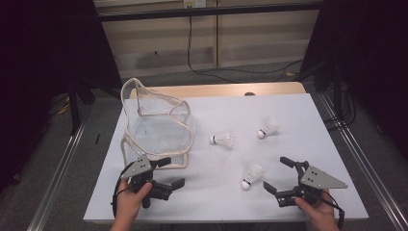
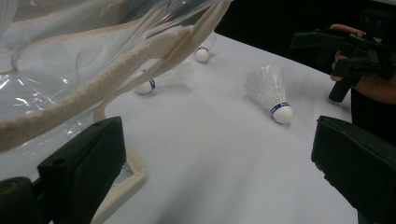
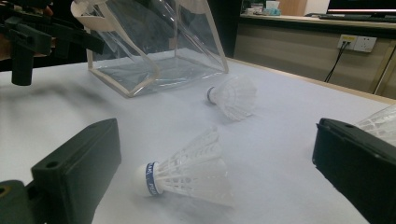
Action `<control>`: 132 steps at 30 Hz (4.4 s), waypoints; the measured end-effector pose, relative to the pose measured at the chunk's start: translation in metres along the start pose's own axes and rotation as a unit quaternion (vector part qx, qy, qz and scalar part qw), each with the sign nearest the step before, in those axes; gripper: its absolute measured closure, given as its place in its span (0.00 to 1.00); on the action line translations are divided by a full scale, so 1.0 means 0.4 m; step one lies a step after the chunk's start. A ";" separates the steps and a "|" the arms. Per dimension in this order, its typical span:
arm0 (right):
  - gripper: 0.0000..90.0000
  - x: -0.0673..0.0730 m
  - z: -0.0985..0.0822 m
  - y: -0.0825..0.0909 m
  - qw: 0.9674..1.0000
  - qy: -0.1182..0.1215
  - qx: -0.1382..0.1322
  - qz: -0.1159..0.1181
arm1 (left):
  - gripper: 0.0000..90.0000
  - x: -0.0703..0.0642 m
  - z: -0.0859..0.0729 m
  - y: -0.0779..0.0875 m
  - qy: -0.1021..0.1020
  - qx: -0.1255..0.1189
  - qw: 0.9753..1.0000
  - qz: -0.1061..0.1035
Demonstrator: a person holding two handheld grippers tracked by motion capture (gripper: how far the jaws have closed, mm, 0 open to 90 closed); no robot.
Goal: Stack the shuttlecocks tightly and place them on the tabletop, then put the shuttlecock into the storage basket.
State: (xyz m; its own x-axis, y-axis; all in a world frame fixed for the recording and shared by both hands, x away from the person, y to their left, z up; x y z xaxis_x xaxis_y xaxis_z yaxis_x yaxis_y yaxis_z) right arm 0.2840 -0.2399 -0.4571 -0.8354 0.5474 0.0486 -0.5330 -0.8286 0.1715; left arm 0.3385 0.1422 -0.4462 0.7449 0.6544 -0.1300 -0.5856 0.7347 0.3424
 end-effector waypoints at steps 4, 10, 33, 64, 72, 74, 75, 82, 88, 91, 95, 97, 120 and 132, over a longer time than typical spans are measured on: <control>0.01 0.000 0.000 0.000 1.000 0.001 0.001 0.000 | 0.03 0.007 -0.001 0.006 0.001 -0.003 1.000 0.004; 0.01 -0.001 0.000 0.000 1.000 0.001 0.001 0.000 | 0.03 0.014 -0.006 0.016 -0.001 -0.008 1.000 0.005; 0.01 -0.006 0.004 -0.007 1.000 -0.007 -0.001 0.001 | 0.01 0.037 -0.024 0.051 -0.010 -0.027 1.000 0.010; 0.01 -0.023 0.016 -0.017 1.000 -0.024 0.003 -0.006 | 0.00 0.040 -0.031 0.051 -0.004 -0.040 0.999 0.013; 0.01 -0.025 0.015 -0.015 1.000 -0.031 0.006 -0.002 | 0.00 0.036 -0.031 0.050 -0.004 -0.039 0.999 0.011; 0.01 -0.024 0.016 -0.018 0.999 -0.032 0.007 -0.001 | 0.00 0.036 -0.032 0.050 -0.001 -0.040 0.999 0.010; 0.01 -0.024 0.015 -0.020 0.999 -0.032 0.010 0.000 | 0.00 0.036 -0.033 0.050 -0.001 -0.040 0.999 0.010; 0.01 -0.025 0.017 -0.032 0.999 -0.043 0.019 0.010 | 0.00 0.034 -0.033 0.055 -0.004 -0.043 0.999 0.013; 0.01 -0.040 0.019 -0.038 0.998 -0.051 0.022 0.005 | 0.01 0.038 -0.037 0.055 -0.007 -0.042 0.999 0.016; 0.01 -0.043 0.019 -0.042 0.998 -0.057 0.021 0.006 | 0.01 0.038 -0.037 0.056 -0.006 -0.042 0.999 0.015; 0.01 -0.041 0.014 -0.046 0.998 -0.059 0.030 0.011 | 0.01 0.039 -0.036 0.054 -0.002 -0.045 0.999 0.014; 0.01 -0.042 0.014 -0.045 0.998 -0.063 0.029 0.011 | 0.01 0.039 -0.038 0.053 -0.003 -0.043 0.999 0.016; 0.01 -0.050 0.013 -0.051 0.996 -0.079 0.043 0.017 | 0.01 0.034 -0.032 0.053 -0.001 -0.053 0.999 0.011; 0.01 -0.049 0.014 -0.056 0.995 -0.080 0.052 0.025 | 0.01 0.030 -0.030 0.048 -0.001 -0.055 0.998 0.007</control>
State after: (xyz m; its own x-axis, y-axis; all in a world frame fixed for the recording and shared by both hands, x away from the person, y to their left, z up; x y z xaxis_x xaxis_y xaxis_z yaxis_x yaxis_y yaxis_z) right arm 0.3130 -0.2313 -0.4564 -0.8239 0.5242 0.2153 -0.4671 -0.8433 0.2658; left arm 0.3323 0.1661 -0.4523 0.7370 0.6645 -0.1235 -0.6276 0.7407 0.2399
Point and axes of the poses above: each handheld gripper's, and its own axes: y roughly backward along the jaws, z roughly out of its top, x roughly to its left, the point moved 5 cm from there along -y, roughly forward along the jaws, and after that the axes turned 14 degrees about z, right-handed, at the moved point
